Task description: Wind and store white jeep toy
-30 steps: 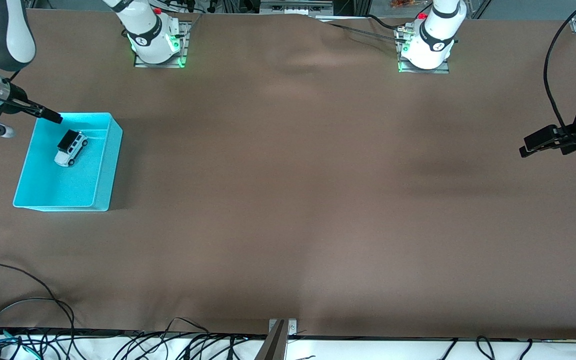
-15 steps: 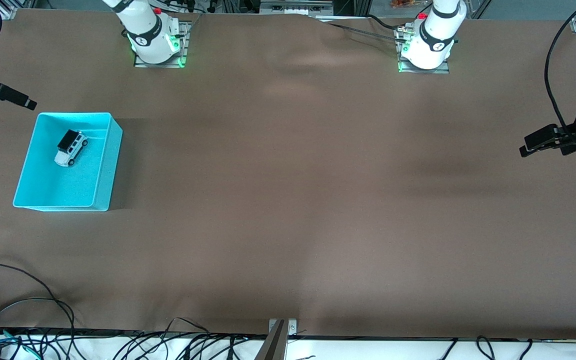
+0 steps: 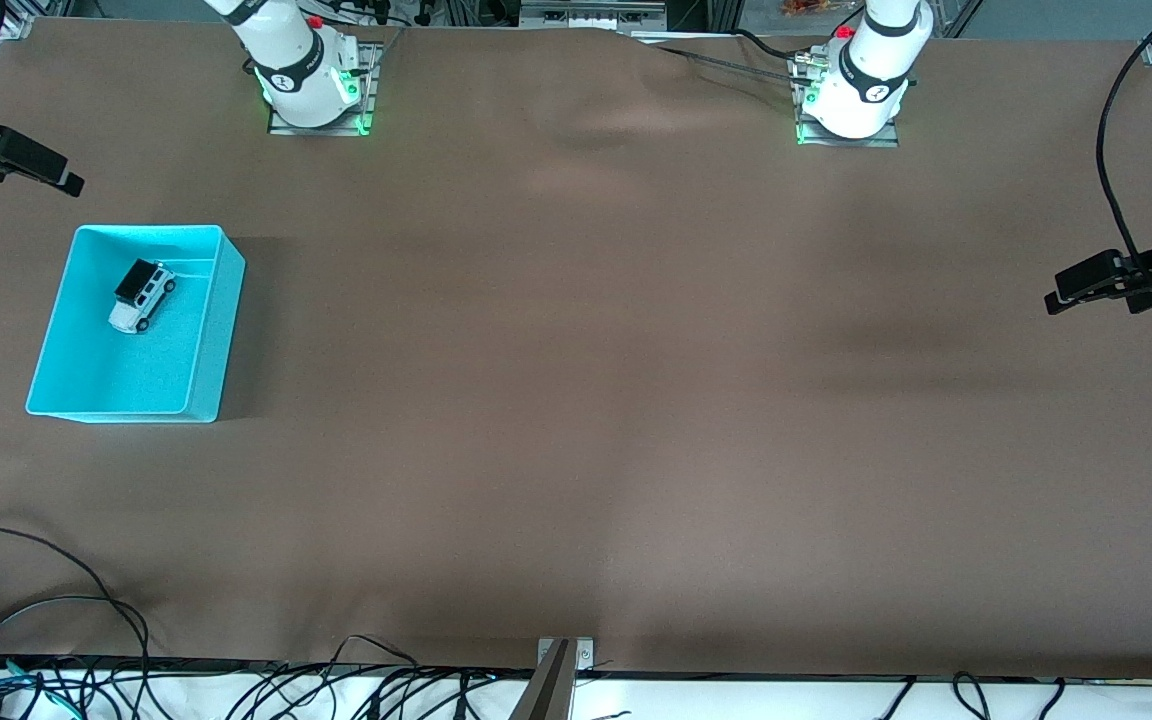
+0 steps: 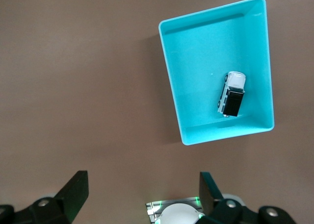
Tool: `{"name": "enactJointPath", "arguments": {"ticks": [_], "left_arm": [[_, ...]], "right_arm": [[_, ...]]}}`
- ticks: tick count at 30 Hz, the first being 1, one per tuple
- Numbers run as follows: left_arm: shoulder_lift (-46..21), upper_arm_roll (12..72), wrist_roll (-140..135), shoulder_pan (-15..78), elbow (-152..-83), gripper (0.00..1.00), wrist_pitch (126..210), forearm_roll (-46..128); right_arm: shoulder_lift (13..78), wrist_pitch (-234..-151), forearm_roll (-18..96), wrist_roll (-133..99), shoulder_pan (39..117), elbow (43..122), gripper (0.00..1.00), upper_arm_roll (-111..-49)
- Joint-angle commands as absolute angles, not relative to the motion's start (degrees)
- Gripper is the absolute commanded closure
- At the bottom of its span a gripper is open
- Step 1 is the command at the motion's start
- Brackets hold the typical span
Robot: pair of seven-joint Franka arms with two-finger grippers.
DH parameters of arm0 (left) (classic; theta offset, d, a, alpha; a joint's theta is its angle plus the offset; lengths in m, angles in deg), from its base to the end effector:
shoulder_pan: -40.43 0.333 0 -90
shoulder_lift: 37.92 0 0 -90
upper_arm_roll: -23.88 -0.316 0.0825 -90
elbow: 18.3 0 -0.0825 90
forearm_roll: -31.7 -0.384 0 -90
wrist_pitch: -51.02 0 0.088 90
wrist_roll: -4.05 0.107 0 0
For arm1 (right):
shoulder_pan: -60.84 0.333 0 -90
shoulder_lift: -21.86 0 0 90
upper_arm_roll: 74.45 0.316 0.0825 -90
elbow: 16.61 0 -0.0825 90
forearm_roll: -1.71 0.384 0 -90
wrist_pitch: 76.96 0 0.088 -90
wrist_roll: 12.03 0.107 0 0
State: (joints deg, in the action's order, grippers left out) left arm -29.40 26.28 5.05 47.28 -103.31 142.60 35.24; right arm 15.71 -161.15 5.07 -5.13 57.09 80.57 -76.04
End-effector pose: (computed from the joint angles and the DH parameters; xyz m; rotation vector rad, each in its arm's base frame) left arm 0.5996 0.0420 0.5824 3.0702 0.0972 -0.0471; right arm 0.5066 -0.0413 0.6151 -3.0590 0.3237 0.1852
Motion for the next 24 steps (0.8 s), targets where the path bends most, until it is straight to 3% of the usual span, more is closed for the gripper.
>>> {"name": "enactJointPath", "arguments": {"ticks": [1, 15, 24], "left_arm": [[-29.6, 26.3, 6.7, 47.9, -103.2, 0.0, 142.5, 36.5], [-29.7, 26.3, 6.8, 48.1, -103.1, 0.0, 142.5, 36.7], [-30.0, 26.3, 6.8, 48.0, -102.8, 0.0, 142.5, 36.7]], "right_arm": [[19.3, -159.4, 4.3, -1.7, 56.7, 76.5, 0.0, -71.4], [19.3, -160.9, 1.8, -7.5, 55.9, 76.4, 0.0, -69.2], [19.8, -166.8, 2.4, -7.6, 55.7, 77.8, 0.0, -69.3]]}}
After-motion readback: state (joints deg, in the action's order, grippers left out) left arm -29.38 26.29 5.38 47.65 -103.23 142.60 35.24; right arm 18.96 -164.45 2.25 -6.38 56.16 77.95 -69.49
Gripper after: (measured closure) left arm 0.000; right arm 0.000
